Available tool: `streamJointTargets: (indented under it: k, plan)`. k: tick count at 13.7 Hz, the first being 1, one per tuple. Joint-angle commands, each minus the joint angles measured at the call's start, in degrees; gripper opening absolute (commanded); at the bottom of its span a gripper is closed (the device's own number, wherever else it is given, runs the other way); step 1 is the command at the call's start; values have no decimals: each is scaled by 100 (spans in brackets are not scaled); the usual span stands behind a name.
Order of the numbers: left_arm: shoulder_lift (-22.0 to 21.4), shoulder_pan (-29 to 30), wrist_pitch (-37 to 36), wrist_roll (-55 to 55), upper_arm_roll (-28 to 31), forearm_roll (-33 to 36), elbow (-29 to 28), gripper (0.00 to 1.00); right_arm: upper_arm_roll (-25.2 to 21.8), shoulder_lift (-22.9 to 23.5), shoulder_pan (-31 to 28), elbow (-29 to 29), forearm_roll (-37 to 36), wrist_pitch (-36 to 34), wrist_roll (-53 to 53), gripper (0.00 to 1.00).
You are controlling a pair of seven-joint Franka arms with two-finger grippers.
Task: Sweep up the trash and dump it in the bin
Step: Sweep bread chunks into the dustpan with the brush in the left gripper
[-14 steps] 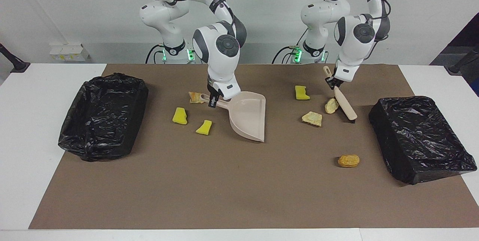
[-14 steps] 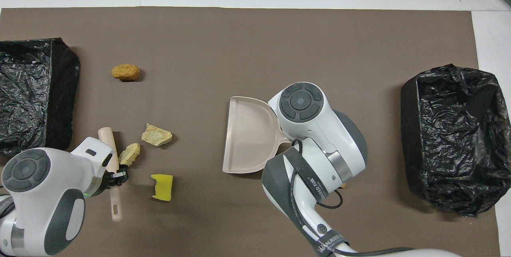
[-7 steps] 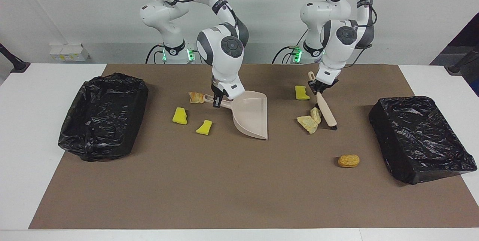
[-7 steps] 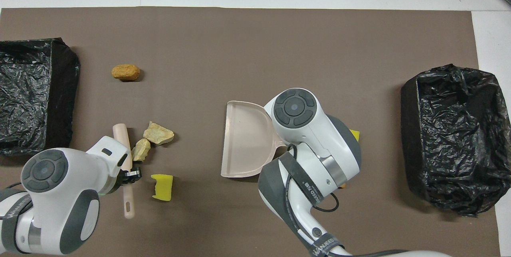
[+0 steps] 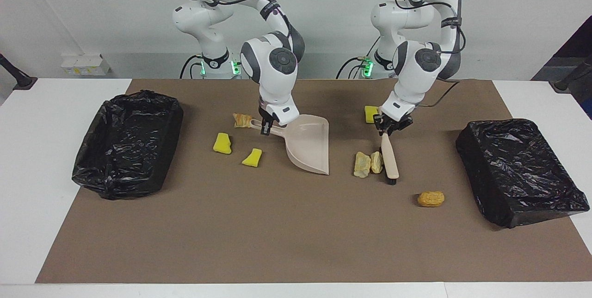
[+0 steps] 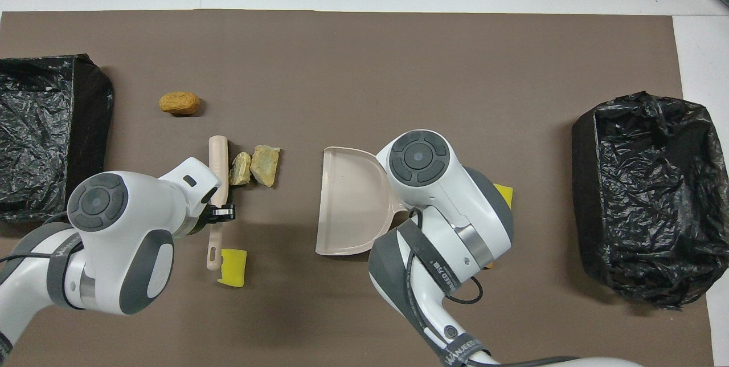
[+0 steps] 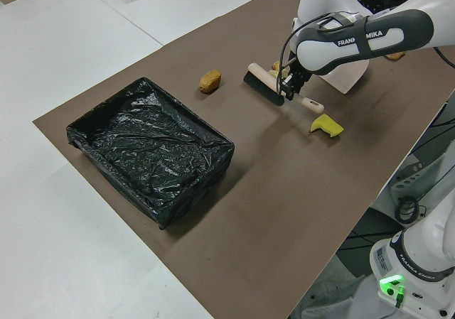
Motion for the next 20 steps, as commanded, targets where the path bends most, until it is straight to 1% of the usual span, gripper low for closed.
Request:
streamJointTargets:
  k: [1, 4, 7, 10, 11, 13, 14, 16, 18, 20]
  plan:
    - [252, -562, 10, 104, -87, -121, 187, 0, 35, -45, -213, -150, 12, 210, -22, 0]
    - [147, -1168, -218, -211, -122, -270, 169, 0, 35, -45, -257, -176, 12, 201, 74, 0]
    - [103, -1749, -245, -677, -157, -569, 221, 0, 35, -54, -258, -194, 12, 201, 92, 0]
    - [50, -1874, -385, -1423, -305, -578, 291, 0, 35, -54, -258, -194, 12, 210, 118, 0]
    - [-11, -1830, -473, -1513, -324, -570, 326, 0, 35, -54, -258, -194, 12, 210, 127, 0]
    - [-326, -1725, -999, -1540, -280, -570, 432, 0, 35, -54, -258, -185, 21, 210, 127, 0]
    - [-511, -1472, -1253, -1558, -289, -570, 502, 0, 35, -54, -258, -194, 21, 210, 127, 0]
    - [-775, -1146, -1702, -1584, -254, -500, 616, 0, 35, -63, -258, -203, 21, 210, 145, 0]
    - [-794, -698, -1836, -1646, -236, -255, 721, 0, 43, -89, -249, -281, 21, 280, 206, 0]
    - [-689, -145, -1731, -1628, -253, 158, 853, 0, 43, -98, -249, -317, 21, 315, 207, 0]
